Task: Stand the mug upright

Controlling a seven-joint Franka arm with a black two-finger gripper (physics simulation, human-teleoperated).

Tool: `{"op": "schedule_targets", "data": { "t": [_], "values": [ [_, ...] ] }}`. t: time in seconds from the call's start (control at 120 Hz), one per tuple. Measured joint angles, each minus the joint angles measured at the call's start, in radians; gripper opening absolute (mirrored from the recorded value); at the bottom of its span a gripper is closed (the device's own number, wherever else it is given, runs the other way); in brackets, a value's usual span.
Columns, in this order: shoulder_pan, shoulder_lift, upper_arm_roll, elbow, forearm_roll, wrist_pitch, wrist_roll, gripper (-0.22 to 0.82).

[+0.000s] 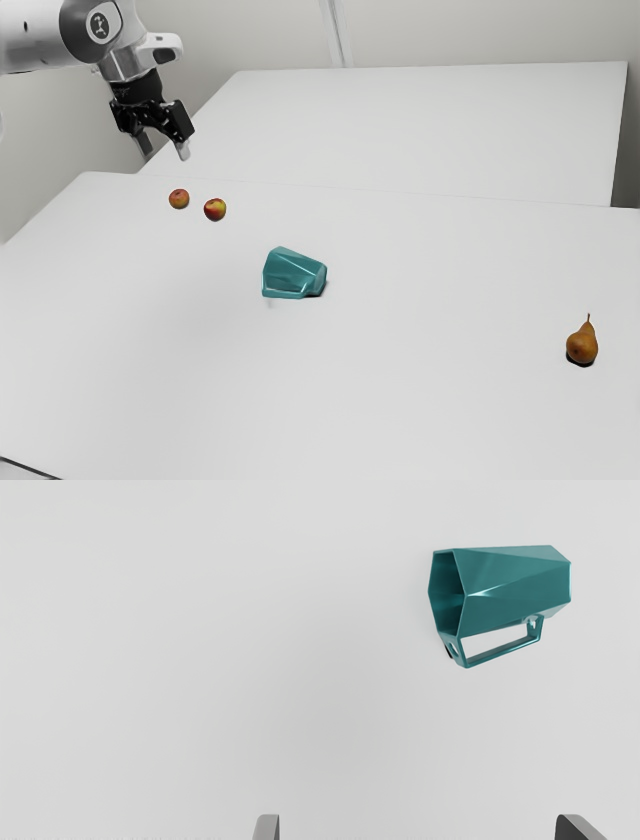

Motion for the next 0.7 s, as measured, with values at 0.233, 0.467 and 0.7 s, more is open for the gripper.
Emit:
{"op": "schedule_targets", "data": {
  "t": [0.233, 0.467, 0.7],
  "values": [
    [0.003, 0.0, 0.001, -0.015, -0.015, -0.003, -0.006, 0.6],
    [0.01, 0.001, 0.001, -0.042, -0.135, -0.004, -0.009, 0.6],
    [0.05, 0.013, 0.017, -0.198, -0.371, 0.077, 0.031, 0.6]
  ]
}}
